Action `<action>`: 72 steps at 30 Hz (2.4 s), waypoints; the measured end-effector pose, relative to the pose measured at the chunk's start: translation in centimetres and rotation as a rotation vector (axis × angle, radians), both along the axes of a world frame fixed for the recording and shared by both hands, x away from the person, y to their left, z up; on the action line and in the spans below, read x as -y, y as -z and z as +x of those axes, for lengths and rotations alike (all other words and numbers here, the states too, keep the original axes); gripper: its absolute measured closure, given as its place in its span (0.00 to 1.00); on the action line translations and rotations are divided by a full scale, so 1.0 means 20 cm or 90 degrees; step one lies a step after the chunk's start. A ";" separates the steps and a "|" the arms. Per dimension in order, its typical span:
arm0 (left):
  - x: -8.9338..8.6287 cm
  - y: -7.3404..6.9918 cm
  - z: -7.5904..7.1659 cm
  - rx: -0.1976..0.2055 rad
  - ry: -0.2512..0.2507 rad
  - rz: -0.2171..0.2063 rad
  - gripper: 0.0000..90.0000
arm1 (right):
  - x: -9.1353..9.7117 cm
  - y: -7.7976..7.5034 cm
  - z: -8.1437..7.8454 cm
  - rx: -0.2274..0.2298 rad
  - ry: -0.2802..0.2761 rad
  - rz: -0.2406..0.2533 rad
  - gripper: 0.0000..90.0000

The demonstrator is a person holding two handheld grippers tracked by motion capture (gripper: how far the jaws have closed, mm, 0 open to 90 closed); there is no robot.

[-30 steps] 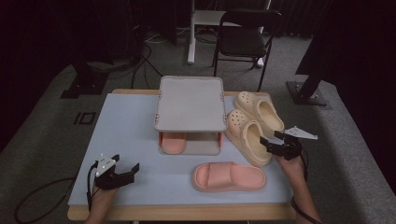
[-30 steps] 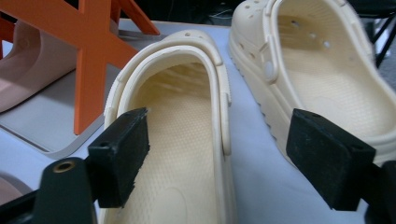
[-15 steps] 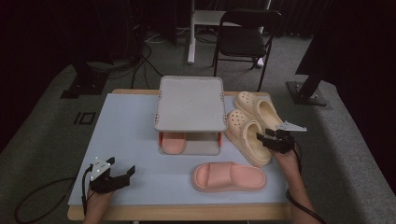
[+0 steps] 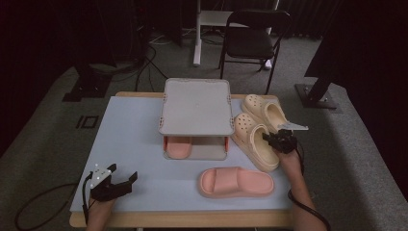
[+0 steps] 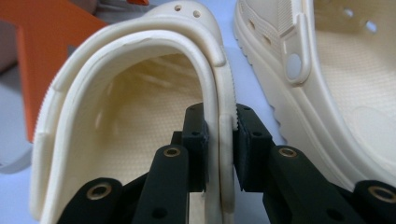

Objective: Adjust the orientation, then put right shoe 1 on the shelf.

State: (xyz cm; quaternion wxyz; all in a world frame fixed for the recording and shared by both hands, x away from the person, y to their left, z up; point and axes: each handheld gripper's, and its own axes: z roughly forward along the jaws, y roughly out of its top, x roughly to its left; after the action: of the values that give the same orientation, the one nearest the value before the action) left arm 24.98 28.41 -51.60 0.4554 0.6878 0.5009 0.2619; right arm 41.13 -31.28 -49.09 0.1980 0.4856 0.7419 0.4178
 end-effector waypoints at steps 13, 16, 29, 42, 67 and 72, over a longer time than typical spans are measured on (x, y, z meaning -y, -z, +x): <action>0.01 0.00 0.00 0.000 0.005 -0.002 0.09 | 0.06 -0.06 -0.06 -0.001 -0.024 0.012 0.86; 0.01 0.00 0.01 0.003 0.005 -0.004 0.09 | 0.09 -0.07 -0.09 0.000 -0.030 0.007 0.86; -0.01 0.00 0.00 0.005 0.003 -0.013 0.09 | 0.22 0.00 -0.20 -0.012 -0.024 0.035 0.86; 0.01 0.01 0.01 -0.002 0.012 -0.006 0.09 | 0.19 0.01 -0.13 -0.065 -0.067 -0.002 0.73; 0.00 0.00 0.01 0.003 0.007 -0.016 0.09 | 0.16 -0.19 -0.18 -0.032 -0.042 0.034 0.87; -0.01 0.00 0.00 0.003 0.007 -0.018 0.09 | 0.16 -0.25 -0.18 -0.027 -0.024 0.045 0.87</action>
State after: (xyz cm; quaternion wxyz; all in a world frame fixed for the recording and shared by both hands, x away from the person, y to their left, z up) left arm 25.08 28.52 -51.63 0.4678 0.6834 0.4997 0.2539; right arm 37.45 -34.53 -44.05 0.1570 0.4871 0.7396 0.4372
